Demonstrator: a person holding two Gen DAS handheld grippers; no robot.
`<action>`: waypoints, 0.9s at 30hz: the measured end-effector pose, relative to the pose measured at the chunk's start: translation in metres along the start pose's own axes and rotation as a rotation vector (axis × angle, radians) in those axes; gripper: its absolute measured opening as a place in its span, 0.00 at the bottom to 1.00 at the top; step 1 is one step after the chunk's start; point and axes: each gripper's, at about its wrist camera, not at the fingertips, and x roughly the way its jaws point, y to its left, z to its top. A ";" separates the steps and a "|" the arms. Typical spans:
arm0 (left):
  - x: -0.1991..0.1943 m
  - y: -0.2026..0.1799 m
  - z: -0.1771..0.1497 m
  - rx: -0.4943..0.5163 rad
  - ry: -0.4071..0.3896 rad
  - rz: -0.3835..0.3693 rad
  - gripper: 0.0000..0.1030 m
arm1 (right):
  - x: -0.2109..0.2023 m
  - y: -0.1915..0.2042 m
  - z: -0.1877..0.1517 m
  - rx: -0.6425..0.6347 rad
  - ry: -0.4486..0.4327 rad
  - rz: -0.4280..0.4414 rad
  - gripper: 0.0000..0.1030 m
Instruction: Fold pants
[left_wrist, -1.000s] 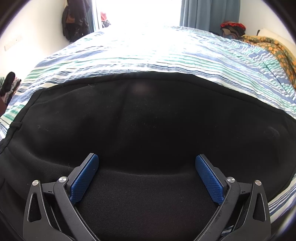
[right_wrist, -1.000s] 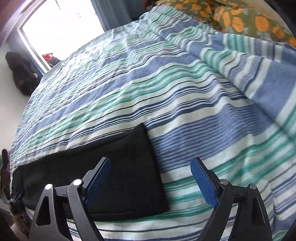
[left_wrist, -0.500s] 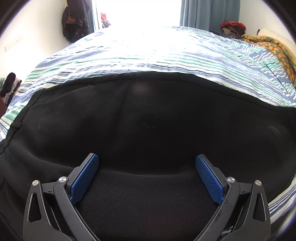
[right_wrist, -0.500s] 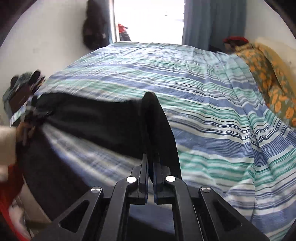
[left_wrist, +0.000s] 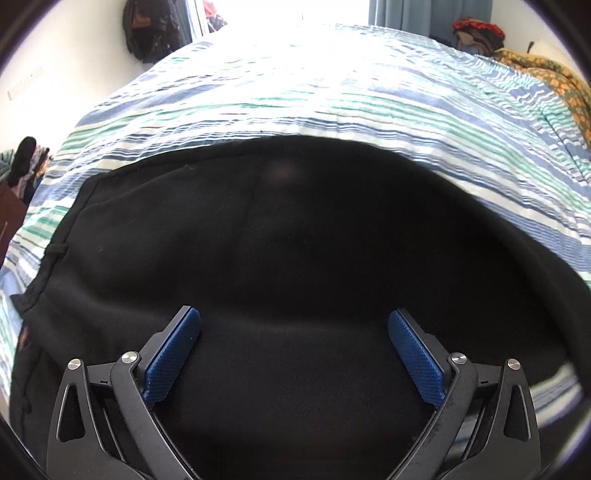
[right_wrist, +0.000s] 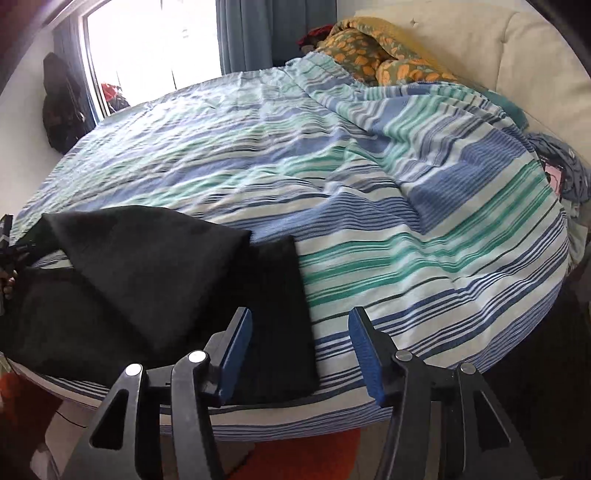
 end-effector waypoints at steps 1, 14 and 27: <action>-0.015 0.000 -0.005 -0.003 -0.013 -0.031 0.99 | -0.002 0.021 -0.002 -0.007 -0.008 0.043 0.54; -0.094 0.080 -0.182 0.053 -0.087 -0.003 1.00 | 0.070 0.246 -0.059 -0.224 0.123 0.289 0.60; -0.090 0.109 -0.178 -0.045 -0.093 0.060 0.99 | 0.086 0.141 -0.029 0.625 0.072 0.533 0.82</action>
